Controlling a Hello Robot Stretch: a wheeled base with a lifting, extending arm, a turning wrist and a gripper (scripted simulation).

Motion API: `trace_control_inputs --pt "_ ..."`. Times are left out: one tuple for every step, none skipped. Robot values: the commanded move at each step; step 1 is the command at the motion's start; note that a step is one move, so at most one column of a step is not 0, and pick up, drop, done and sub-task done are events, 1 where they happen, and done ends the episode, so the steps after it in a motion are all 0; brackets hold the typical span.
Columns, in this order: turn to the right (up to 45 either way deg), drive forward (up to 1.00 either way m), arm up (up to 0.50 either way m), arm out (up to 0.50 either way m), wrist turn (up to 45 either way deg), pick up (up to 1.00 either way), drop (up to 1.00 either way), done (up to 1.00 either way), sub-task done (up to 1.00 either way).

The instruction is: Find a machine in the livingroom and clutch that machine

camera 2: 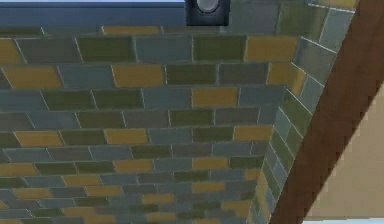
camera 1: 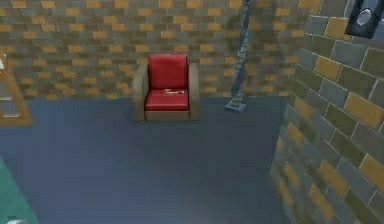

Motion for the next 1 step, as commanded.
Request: trace_control_inputs --pt "0.0 0.50 0.00 0.00 0.0 0.00 0.00 0.00 0.00"
